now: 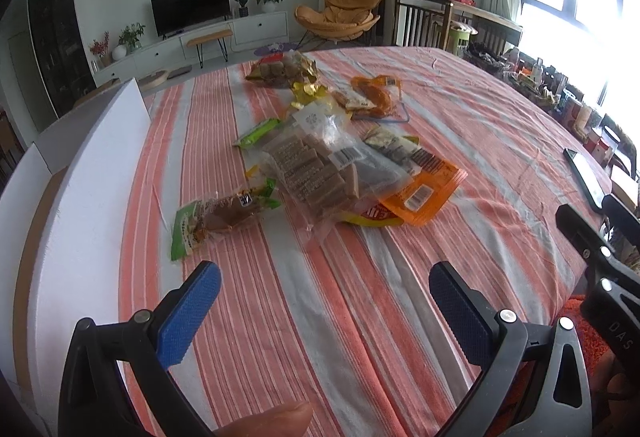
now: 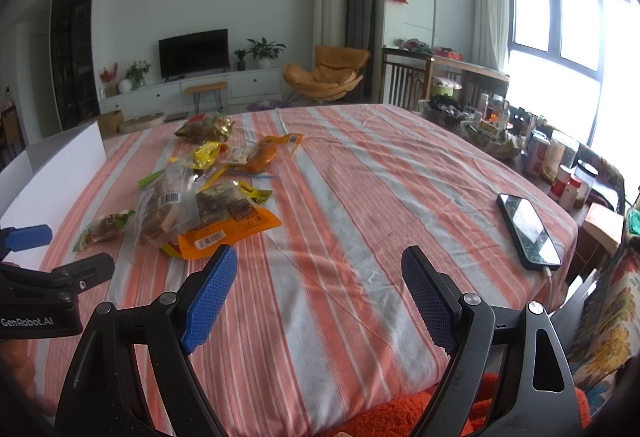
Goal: Organize snacks
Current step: 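Move the left tool toward the green-labelled fish snack packet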
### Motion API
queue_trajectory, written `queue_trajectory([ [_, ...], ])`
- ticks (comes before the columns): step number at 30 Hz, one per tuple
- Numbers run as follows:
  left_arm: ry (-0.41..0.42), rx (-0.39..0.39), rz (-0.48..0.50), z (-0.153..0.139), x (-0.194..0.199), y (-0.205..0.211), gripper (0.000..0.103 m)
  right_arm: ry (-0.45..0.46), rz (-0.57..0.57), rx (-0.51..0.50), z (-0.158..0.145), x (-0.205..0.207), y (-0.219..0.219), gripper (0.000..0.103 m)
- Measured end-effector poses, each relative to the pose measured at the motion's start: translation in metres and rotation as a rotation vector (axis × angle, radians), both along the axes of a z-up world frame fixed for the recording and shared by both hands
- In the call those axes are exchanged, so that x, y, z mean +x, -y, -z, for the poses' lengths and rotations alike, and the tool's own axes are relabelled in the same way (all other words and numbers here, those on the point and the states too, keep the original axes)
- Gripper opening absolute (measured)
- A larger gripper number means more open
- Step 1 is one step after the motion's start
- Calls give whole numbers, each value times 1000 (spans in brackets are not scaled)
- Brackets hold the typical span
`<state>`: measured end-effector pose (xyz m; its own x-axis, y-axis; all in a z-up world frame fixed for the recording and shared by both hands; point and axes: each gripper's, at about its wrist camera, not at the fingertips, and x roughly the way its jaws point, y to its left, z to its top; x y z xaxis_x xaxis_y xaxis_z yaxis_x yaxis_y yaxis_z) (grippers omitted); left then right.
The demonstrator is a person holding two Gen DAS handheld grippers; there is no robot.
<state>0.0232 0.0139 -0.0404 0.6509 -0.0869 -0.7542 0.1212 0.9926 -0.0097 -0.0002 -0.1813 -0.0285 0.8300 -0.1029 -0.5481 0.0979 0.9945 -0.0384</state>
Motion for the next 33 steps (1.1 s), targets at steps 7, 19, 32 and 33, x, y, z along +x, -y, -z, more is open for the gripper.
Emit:
queue_trajectory([
  [7, -60, -4, -7, 15, 6, -5, 103, -1, 0, 2, 0, 0, 1, 86],
  [19, -176, -13, -37, 49, 43, -23, 103, -32, 1, 72, 3, 0, 2, 86],
  [32, -200, 19, -53, 69, 40, -43, 103, -273, -95, 55, 25, 99, -55, 86],
  [33, -196, 19, -53, 69, 40, -43, 103, -280, -84, 44, 27, 107, -60, 86],
])
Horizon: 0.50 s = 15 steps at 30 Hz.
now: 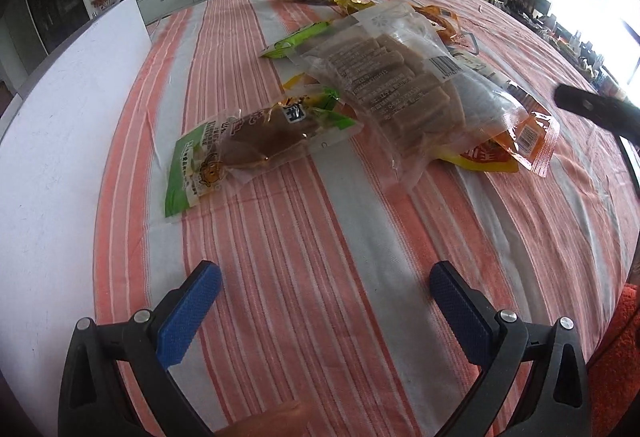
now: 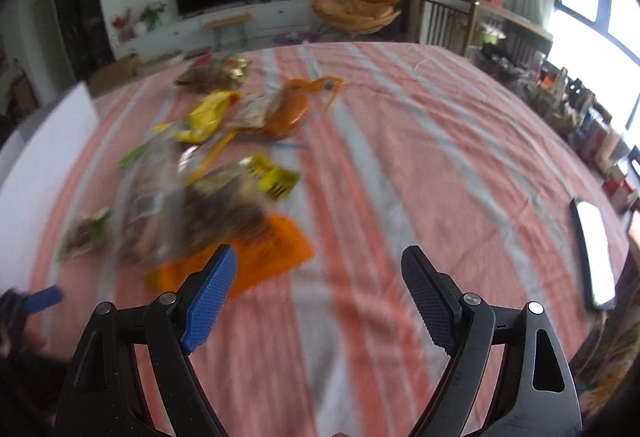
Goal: Organize snacks
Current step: 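Move the left tool toward the green-labelled fish snack packet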
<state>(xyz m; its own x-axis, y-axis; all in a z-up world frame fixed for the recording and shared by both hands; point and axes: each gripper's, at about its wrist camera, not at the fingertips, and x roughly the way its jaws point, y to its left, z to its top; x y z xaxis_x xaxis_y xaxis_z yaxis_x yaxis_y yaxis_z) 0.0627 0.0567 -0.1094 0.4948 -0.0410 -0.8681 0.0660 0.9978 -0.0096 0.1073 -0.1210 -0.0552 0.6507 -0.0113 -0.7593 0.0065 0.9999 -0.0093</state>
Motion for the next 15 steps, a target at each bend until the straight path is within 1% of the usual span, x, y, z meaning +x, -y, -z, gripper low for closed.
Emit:
queue_trajectory([
  [3, 8, 0, -3, 1, 0, -1, 103, -48, -8, -10, 8, 19, -21, 86],
  [5, 5, 1, -6, 0, 0, -1, 103, -104, -53, -13, 18, 25, -51, 86],
  [6, 3, 1, -8, 0, 0, -1, 103, -112, -78, -1, 18, 22, -65, 86],
  [9, -2, 2, -7, 0, 1, -2, 103, -93, -147, 9, 10, 7, -103, 86],
  [10, -2, 3, -5, 0, 0, -2, 103, -78, -172, 3, 7, -2, -117, 86],
  [11, -1, 3, -3, -1, 0, -2, 103, -60, -180, -10, 3, -10, -122, 86],
  [12, 1, 3, -2, 0, -1, -1, 103, -35, -176, -14, -5, -20, -122, 86],
  [13, 6, 3, -1, 0, -2, -2, 103, -18, -167, 0, -5, -28, -119, 86],
  [15, 12, 3, -2, 0, -2, -2, 103, -11, -107, 55, -6, -42, -113, 86],
])
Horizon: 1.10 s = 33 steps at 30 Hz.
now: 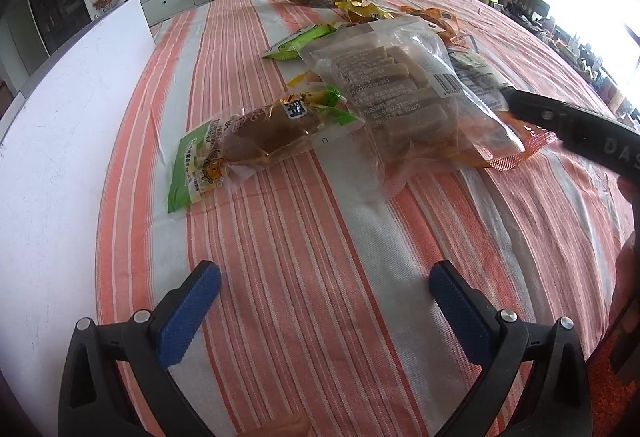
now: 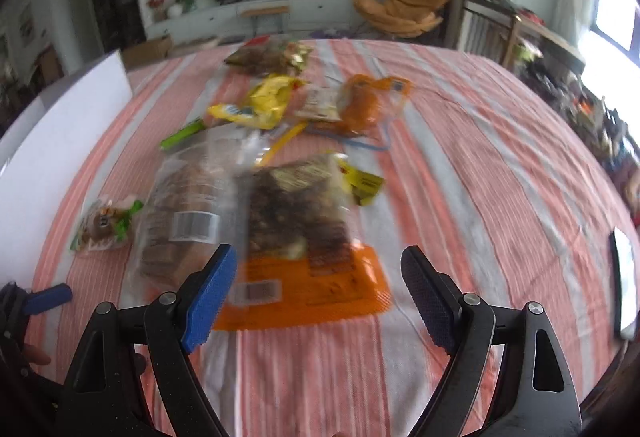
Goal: Organize snacks
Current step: 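Move the left tool toward the green-labelled fish snack packet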
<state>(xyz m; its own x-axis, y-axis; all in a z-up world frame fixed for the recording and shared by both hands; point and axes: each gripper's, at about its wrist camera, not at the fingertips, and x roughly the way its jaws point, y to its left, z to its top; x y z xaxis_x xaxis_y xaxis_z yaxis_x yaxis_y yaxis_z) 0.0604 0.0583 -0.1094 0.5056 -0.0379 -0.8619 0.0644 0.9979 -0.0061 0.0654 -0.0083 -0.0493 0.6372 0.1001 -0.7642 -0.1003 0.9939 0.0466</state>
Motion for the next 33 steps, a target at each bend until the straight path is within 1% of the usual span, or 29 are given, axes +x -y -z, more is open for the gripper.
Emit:
queue_trajectory([
  [2, 3, 0, 0, 0, 0, 0, 103, 21, 58, 64, -1, -18, 11, 86],
  [4, 8, -1, -1, 0, 0, 0, 103, 49, 121, 107, -5, -36, 22, 86],
  [6, 18, 0, -4, 0, -2, 0, 103, 57, 184, 133, -8, -51, 33, 86],
  [8, 34, -1, -8, 1, -3, -1, 103, 35, 236, 152, -6, -53, 48, 86],
  [10, 43, -1, -11, 1, -3, -1, 103, 9, 275, 176, -5, -58, 47, 86],
  [12, 41, -1, -11, 1, -2, 0, 103, -5, 295, 184, -6, -63, 49, 86],
  [14, 37, -2, -6, 1, -1, -1, 103, -18, 304, 178, -3, -57, 55, 86],
  [16, 35, -1, -2, 1, -1, 0, 103, -22, 306, 170, -3, -67, 43, 86],
  [20, 17, -2, 14, 0, 2, -1, 103, -32, 309, 165, 1, -77, 34, 86],
  [21, 12, -2, 18, 0, 2, -1, 103, -38, 311, 170, -2, -89, 19, 86],
  [22, 6, -4, 23, 0, 3, -1, 103, -38, 313, 173, 1, -81, 32, 86],
  [23, 0, -8, 28, 0, 3, -1, 103, -38, 314, 176, 0, -81, 30, 86],
  [24, -6, -21, 32, -1, 4, -2, 103, -39, 315, 176, 3, -73, 41, 86],
  [25, -9, -36, 36, -2, 4, -3, 103, -39, 313, 172, 1, -77, 35, 86],
  [26, -16, -68, 41, -4, 5, -5, 103, -40, 312, 165, 3, -73, 39, 86],
  [27, -20, -93, 45, -7, 7, -6, 103, -42, 311, 156, 1, -79, 30, 87],
  [28, -19, -112, 48, -10, 8, -7, 103, -45, 309, 151, 3, -66, 43, 87],
  [30, -10, -160, 52, -23, 18, -9, 103, -47, 306, 148, 2, -60, 45, 88],
  [31, -5, -189, 60, -31, 25, -10, 103, -48, 306, 151, 4, -45, 61, 88],
  [33, 10, -253, 73, -48, 39, -11, 103, -46, 307, 157, 4, -48, 62, 88],
])
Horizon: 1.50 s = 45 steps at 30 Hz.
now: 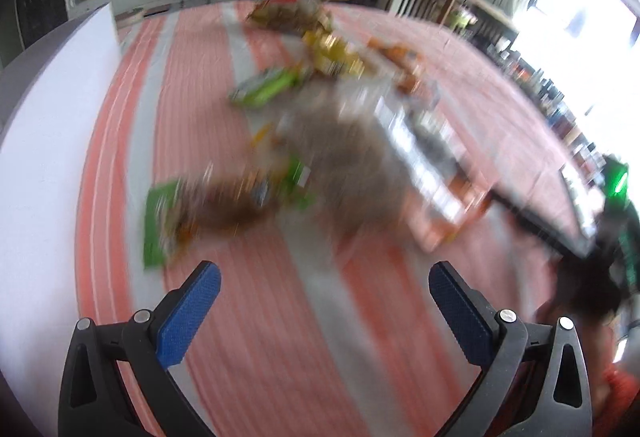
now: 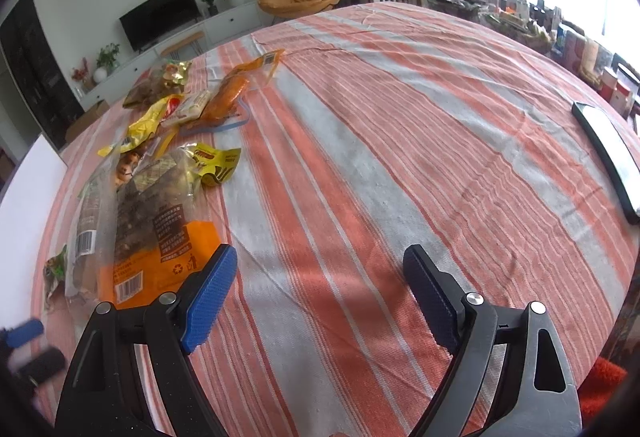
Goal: Organize snacks
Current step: 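Move the left tool toward the green-labelled fish snack packet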
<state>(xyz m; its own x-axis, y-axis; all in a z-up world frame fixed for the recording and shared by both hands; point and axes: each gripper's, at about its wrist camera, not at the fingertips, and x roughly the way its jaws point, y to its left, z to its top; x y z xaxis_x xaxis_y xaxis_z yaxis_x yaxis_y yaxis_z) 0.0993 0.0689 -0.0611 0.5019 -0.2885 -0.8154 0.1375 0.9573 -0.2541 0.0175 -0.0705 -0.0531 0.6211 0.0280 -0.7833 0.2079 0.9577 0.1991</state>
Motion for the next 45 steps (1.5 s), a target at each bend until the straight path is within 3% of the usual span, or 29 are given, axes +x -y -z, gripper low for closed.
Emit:
queue_trajectory([
  [3, -12, -41, 44, -16, 27, 7, 103, -4, -2, -6, 2, 6, 7, 88],
  [7, -3, 21, 35, -21, 63, 25, 103, -8, -3, -13, 3, 8, 8, 88],
  [12, -142, 39, 36, 0, 98, 46, 103, -8, -4, -14, 4, 2, 0, 88],
  [16, -142, 221, 51, 19, 105, 64, 103, -6, -4, -13, 5, 0, -2, 88],
  [19, -116, 234, 63, 13, 105, 62, 103, -7, -5, -14, 5, 1, -1, 88],
  [21, -76, 204, 101, -7, 103, 52, 103, -7, -6, -14, 5, 1, -1, 88],
  [25, -39, 251, 209, -37, 104, 29, 103, -7, -6, -17, 7, 2, 0, 88],
  [29, -142, 234, 400, -26, 101, 6, 103, -11, -8, -29, 8, 5, 0, 88],
  [32, -169, 345, 509, -10, 85, 8, 103, -11, -10, -31, 9, 7, 2, 88],
  [35, -105, 523, 584, 8, 76, 20, 103, -9, -10, -29, 10, 8, 3, 88],
  [38, -93, 618, 664, 23, 75, 25, 103, -10, -11, -31, 10, 9, 3, 88],
  [42, -239, 540, 691, 41, 90, 22, 101, -7, -11, -26, 12, 10, 6, 88],
  [45, -389, 379, 638, 45, 96, 17, 98, -8, -12, -29, 11, 11, 6, 88],
])
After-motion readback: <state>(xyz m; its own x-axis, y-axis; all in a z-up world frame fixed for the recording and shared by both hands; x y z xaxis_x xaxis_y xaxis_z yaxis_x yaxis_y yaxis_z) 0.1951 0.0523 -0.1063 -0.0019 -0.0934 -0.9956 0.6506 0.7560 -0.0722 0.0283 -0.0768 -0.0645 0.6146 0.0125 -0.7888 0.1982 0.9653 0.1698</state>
